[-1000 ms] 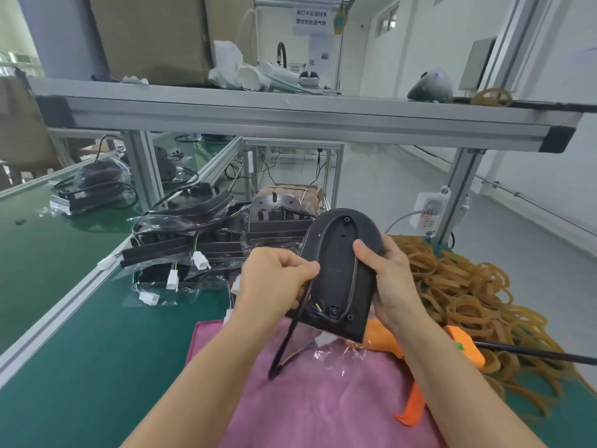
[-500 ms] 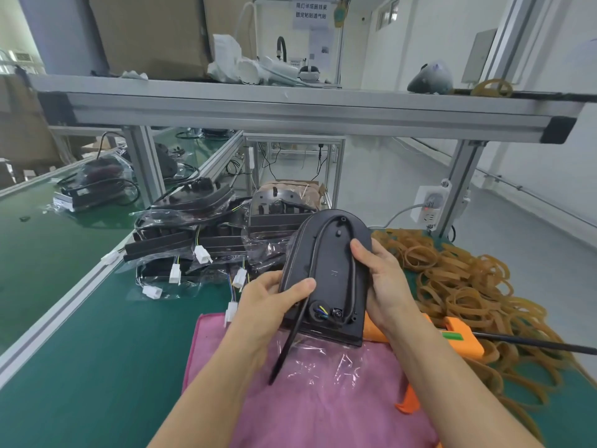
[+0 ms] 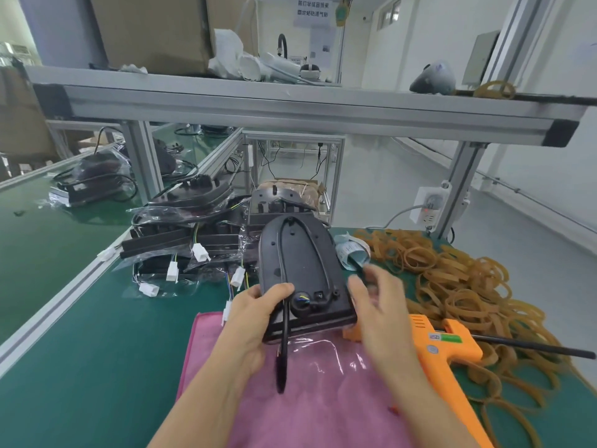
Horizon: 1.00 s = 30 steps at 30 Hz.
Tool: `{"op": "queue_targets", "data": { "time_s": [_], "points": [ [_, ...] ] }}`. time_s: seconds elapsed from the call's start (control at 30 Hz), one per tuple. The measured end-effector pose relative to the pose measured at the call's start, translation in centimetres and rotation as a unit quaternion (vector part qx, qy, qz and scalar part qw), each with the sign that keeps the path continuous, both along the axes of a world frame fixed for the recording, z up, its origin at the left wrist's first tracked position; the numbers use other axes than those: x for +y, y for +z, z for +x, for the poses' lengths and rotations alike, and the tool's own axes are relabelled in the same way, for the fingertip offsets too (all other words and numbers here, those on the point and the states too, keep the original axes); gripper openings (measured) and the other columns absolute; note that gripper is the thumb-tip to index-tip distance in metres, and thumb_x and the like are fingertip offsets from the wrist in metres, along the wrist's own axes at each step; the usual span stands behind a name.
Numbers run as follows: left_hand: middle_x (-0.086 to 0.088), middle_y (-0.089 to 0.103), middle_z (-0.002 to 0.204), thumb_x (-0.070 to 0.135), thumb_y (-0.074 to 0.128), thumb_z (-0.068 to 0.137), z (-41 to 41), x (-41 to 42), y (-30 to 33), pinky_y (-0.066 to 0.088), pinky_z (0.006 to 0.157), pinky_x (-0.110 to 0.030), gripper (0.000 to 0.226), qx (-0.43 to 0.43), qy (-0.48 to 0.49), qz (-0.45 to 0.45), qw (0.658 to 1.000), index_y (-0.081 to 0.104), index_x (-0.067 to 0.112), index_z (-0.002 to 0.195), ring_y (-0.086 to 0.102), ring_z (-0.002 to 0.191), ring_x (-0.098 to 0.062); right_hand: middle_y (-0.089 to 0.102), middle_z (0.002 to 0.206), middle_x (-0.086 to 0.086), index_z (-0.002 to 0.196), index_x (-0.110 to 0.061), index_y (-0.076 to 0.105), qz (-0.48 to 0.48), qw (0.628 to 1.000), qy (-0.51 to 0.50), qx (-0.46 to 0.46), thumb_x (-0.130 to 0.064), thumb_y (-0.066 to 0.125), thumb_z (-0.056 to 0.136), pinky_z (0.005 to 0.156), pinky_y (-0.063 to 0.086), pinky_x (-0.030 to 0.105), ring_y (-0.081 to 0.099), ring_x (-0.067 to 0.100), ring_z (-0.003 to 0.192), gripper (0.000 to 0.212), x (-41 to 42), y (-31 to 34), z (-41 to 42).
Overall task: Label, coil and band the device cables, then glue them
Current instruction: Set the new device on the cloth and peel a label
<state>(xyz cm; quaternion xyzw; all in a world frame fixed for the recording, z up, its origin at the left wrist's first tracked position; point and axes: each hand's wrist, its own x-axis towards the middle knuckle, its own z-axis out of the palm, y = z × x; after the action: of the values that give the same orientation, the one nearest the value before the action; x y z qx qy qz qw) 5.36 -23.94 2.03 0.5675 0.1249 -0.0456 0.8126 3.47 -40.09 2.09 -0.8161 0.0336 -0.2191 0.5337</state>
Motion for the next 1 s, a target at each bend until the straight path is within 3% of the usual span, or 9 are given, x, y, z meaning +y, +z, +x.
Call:
{"op": "queue_targets", "data": {
  "time_s": [0.1, 0.2, 0.27, 0.37, 0.43, 0.57, 0.7, 0.8, 1.0],
  "points": [
    [-0.004, 0.067, 0.057, 0.009, 0.065, 0.085, -0.1, 0.0, 0.3, 0.047, 0.041, -0.019, 0.012, -0.009, 0.002, -0.008, 1.0, 0.059, 0.012, 0.075, 0.061, 0.043, -0.014, 0.062, 0.071, -0.008, 0.085, -0.038, 0.06, -0.003, 0.999, 0.024, 0.021, -0.03, 0.063, 0.089, 0.063, 0.043, 0.016, 0.056, 0.002, 0.066, 0.009, 0.0, -0.7, -5.7],
    [-0.004, 0.066, 0.055, 0.005, 0.06, 0.088, -0.6, -0.9, 0.5, 0.046, 0.039, -0.018, 0.012, -0.022, 0.016, -0.029, 0.999, 0.059, 0.008, 0.076, 0.061, 0.042, -0.013, 0.044, 0.041, -0.009, 0.076, -0.045, 0.065, -0.08, 0.973, 0.072, 0.205, 0.0, 0.081, 0.068, 0.052, 0.034, 0.012, 0.04, -0.001, 0.042, 0.048, 3.7, -2.4, -8.8],
    [-0.003, 0.065, 0.052, 0.003, 0.058, 0.089, -0.9, -1.6, 0.7, 0.043, 0.038, -0.016, 0.013, -0.03, 0.029, -0.035, 0.998, 0.056, 0.007, 0.076, 0.06, 0.04, -0.012, 0.043, 0.047, -0.014, 0.093, -0.047, 0.068, -0.041, 0.958, 0.11, 0.263, 0.013, 0.082, 0.049, 0.053, 0.031, 0.011, 0.037, -0.003, 0.046, 0.076, 5.0, -3.0, -9.6],
    [-0.001, 0.062, 0.05, -0.001, 0.057, 0.087, -1.4, -2.1, 0.9, 0.043, 0.038, -0.016, 0.014, -0.041, 0.033, -0.043, 0.998, 0.053, 0.008, 0.077, 0.059, 0.04, -0.011, 0.063, 0.062, 0.006, 0.117, -0.04, 0.063, 0.176, 0.897, 0.284, 0.289, -0.006, 0.065, 0.088, 0.053, 0.04, 0.015, 0.053, 0.008, 0.048, 0.045, 4.6, -3.1, -9.5],
    [-0.003, 0.063, 0.054, -0.004, 0.057, 0.086, -1.6, -1.9, 0.9, 0.046, 0.039, -0.019, 0.014, -0.046, 0.036, -0.039, 0.997, 0.055, 0.008, 0.079, 0.06, 0.042, -0.012, 0.072, 0.074, 0.012, 0.105, -0.019, 0.067, 0.314, 0.868, 0.24, 0.302, -0.01, 0.055, 0.096, 0.049, 0.048, 0.02, 0.064, 0.014, 0.052, 0.017, 3.5, -2.9, -9.2],
    [-0.002, 0.067, 0.058, -0.004, 0.059, 0.084, -1.5, -0.7, 0.3, 0.05, 0.042, -0.023, 0.013, -0.058, 0.068, 0.007, 0.996, 0.059, 0.009, 0.085, 0.062, 0.046, -0.013, 0.073, 0.076, 0.019, 0.079, -0.004, 0.073, 0.423, 0.856, 0.124, 0.27, -0.013, 0.061, 0.088, 0.042, 0.052, 0.026, 0.07, 0.021, 0.057, 0.017, 2.1, -2.9, -8.2],
    [-0.004, 0.069, 0.063, -0.003, 0.06, 0.082, -2.0, 0.0, -0.9, 0.053, 0.056, -0.032, 0.013, -0.053, 0.093, 0.04, 0.993, 0.062, 0.007, 0.089, 0.064, 0.051, -0.015, 0.073, 0.069, 0.012, 0.081, -0.009, 0.077, 0.334, 0.928, 0.055, 0.156, -0.003, 0.069, 0.083, 0.048, 0.054, 0.022, 0.069, 0.013, 0.057, 0.011, 0.5, -2.0, -7.3],
    [-0.004, 0.066, 0.06, -0.004, 0.06, 0.082, -2.3, 0.1, -1.6, 0.049, 0.043, -0.027, 0.012, -0.029, 0.074, 0.024, 0.997, 0.058, 0.008, 0.084, 0.062, 0.047, -0.016, 0.073, 0.071, 0.002, 0.08, -0.021, 0.076, 0.209, 0.973, 0.037, 0.087, 0.001, 0.071, 0.081, 0.062, 0.057, 0.024, 0.068, 0.01, 0.064, 0.023, 0.2, -1.0, -6.3],
    [-0.009, 0.069, 0.067, -0.003, 0.058, 0.084, -3.1, -0.2, -2.6, 0.05, 0.043, -0.025, 0.01, 0.003, 0.001, 0.005, 1.0, 0.058, 0.002, 0.092, 0.065, 0.052, -0.018, 0.068, 0.084, -0.004, 0.108, -0.034, 0.044, 0.015, 0.996, 0.085, 0.034, 0.001, 0.064, 0.085, 0.074, 0.047, 0.016, 0.06, 0.003, 0.079, 0.046, -0.6, 0.4, -3.4]
  ]
}}
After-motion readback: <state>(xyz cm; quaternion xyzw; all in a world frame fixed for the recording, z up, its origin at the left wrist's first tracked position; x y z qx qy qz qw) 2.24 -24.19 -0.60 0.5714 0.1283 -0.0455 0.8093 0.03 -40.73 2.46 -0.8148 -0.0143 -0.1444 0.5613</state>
